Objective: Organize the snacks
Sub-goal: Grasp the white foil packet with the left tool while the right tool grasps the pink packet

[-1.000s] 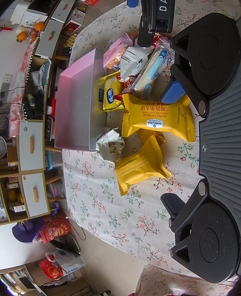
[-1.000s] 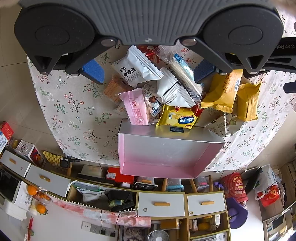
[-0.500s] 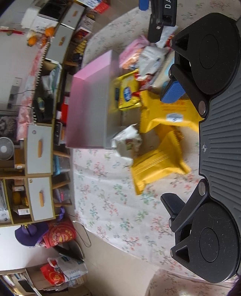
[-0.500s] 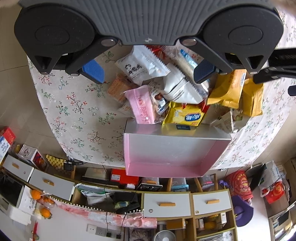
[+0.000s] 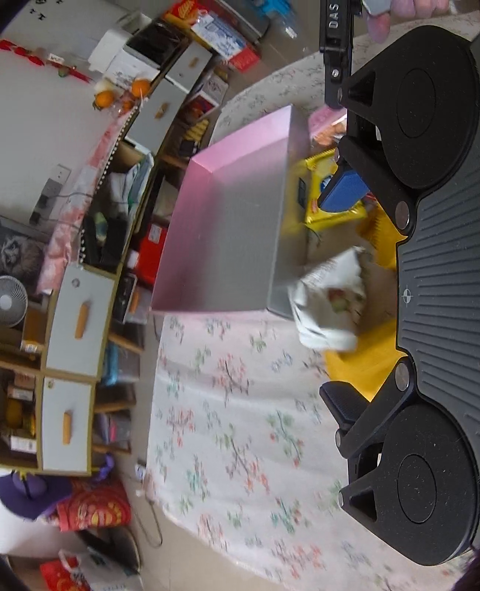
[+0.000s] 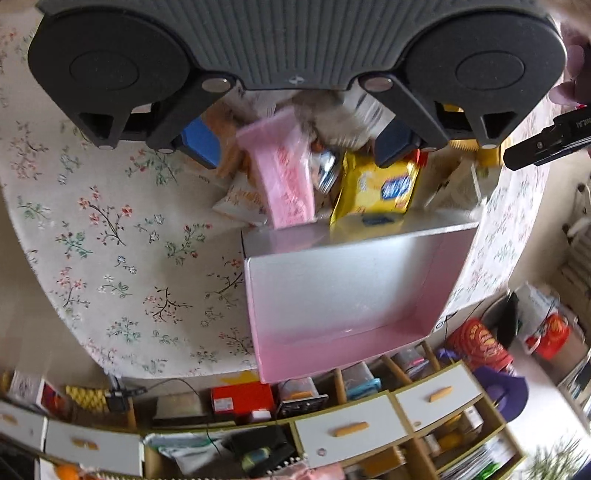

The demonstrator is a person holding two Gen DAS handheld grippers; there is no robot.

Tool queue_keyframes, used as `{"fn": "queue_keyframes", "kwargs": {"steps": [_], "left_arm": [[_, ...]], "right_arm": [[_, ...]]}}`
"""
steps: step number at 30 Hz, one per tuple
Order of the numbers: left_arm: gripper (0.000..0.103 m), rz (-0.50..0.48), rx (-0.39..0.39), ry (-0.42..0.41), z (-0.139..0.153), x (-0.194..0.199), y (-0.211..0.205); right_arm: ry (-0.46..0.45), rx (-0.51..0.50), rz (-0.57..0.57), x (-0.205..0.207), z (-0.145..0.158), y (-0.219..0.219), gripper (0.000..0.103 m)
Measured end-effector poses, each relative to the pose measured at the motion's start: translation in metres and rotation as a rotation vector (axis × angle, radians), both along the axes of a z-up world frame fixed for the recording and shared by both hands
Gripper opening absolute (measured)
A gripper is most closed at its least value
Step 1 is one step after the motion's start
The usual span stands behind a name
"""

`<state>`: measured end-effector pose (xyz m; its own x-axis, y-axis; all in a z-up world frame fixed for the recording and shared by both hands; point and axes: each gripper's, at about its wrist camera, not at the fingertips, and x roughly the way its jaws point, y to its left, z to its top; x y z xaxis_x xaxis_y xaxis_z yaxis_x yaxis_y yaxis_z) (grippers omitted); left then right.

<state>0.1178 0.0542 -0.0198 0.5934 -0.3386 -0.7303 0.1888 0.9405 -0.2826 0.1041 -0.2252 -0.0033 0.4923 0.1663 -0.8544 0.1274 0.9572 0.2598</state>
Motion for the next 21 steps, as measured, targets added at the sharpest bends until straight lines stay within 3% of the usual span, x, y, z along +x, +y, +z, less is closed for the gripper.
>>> {"fn": "queue_keyframes", "kwargs": {"steps": [5,6,12,14,17,21], "left_arm": [[0.089,-0.002,0.017,0.010,-0.017,0.021,-0.015],[0.085,0.007,0.018,0.023,-0.021,0.025,-0.017],[0.066,0.048,0.075,0.068,-0.033,0.034,-0.023],[0.065,0.050,0.108,0.087,-0.035,0.036,-0.025],[0.061,0.038,0.092,0.126,-0.038,0.036,-0.024],[0.056,0.036,0.124,0.135,-0.038,0.033,-0.027]], "right_arm": [[0.034,0.070,-0.034,0.016,-0.016,-0.008,0.071],[0.044,0.067,-0.037,0.018,-0.019,-0.009,0.064],[0.074,0.043,-0.036,0.013,-0.029,-0.013,0.056],[0.067,0.034,-0.030,0.011,-0.028,-0.014,0.053],[0.060,0.016,-0.022,0.006,-0.025,-0.013,0.049],[0.052,-0.055,-0.010,0.002,-0.021,-0.007,0.036]]}}
